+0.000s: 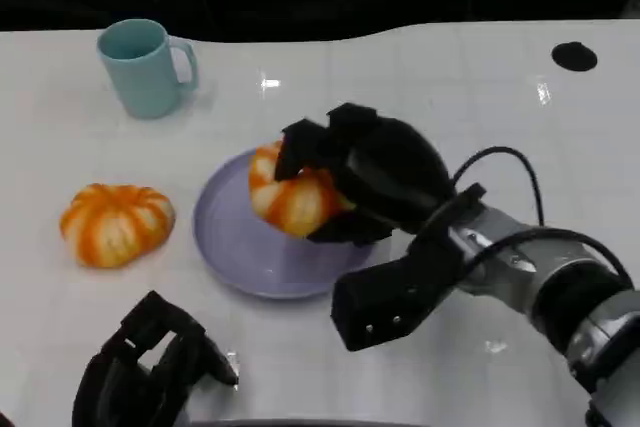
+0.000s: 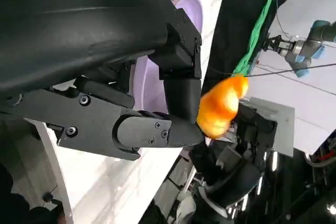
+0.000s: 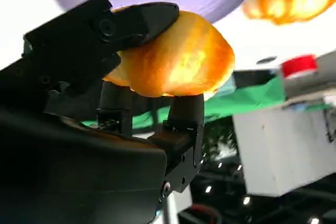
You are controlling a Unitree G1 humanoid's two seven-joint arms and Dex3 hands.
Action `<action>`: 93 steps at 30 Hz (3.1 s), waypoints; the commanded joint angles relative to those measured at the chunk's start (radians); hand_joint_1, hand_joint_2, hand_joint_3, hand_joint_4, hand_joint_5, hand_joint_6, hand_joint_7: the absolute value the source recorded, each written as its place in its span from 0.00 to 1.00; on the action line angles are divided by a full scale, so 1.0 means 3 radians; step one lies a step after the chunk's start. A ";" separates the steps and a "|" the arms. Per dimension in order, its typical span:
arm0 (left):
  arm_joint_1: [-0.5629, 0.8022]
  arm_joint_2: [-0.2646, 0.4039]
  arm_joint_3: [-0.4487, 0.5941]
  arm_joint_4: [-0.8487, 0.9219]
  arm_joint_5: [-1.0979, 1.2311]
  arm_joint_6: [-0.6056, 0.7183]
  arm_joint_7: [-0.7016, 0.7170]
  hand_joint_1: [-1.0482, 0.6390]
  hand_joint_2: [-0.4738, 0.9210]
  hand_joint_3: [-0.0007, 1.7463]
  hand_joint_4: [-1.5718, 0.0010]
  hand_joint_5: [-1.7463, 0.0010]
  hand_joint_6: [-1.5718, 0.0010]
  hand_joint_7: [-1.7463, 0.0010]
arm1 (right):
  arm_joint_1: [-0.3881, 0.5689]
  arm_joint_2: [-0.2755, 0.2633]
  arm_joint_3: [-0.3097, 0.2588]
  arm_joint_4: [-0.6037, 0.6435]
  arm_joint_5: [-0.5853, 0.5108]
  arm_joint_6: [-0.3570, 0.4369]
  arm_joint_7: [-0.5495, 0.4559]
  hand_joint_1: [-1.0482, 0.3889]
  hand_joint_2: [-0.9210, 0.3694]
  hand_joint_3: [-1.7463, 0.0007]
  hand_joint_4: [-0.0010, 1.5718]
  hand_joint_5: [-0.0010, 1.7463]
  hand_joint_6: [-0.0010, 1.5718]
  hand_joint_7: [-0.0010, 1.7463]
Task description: Grasp the bread from the table and place it into the plate.
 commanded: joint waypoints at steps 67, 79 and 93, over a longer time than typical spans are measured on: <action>-0.0092 -0.0003 0.0031 0.0078 -0.0015 -0.0002 0.0029 0.31 1.00 0.15 0.61 0.00 0.67 0.15 | 0.0750 -0.0551 -0.0728 -0.1020 0.1444 -0.0571 0.1882 0.21 0.00 0.75 0.16 0.07 0.14 0.03; -0.0065 -0.0022 0.0001 0.0040 0.0033 -0.0041 0.0085 0.30 1.00 0.15 0.60 0.00 0.68 0.13 | 0.1519 -0.0615 -0.1423 -0.1226 0.2900 -0.0945 0.3291 0.26 0.00 0.76 0.37 0.16 0.35 0.08; -0.0022 0.0038 -0.0036 -0.0067 0.0051 0.0044 0.0132 0.31 1.00 0.17 0.62 0.00 0.69 0.13 | 0.2528 -0.0472 -0.2037 -0.2204 0.4281 0.0326 0.4361 0.31 0.00 0.78 0.21 0.89 0.29 0.61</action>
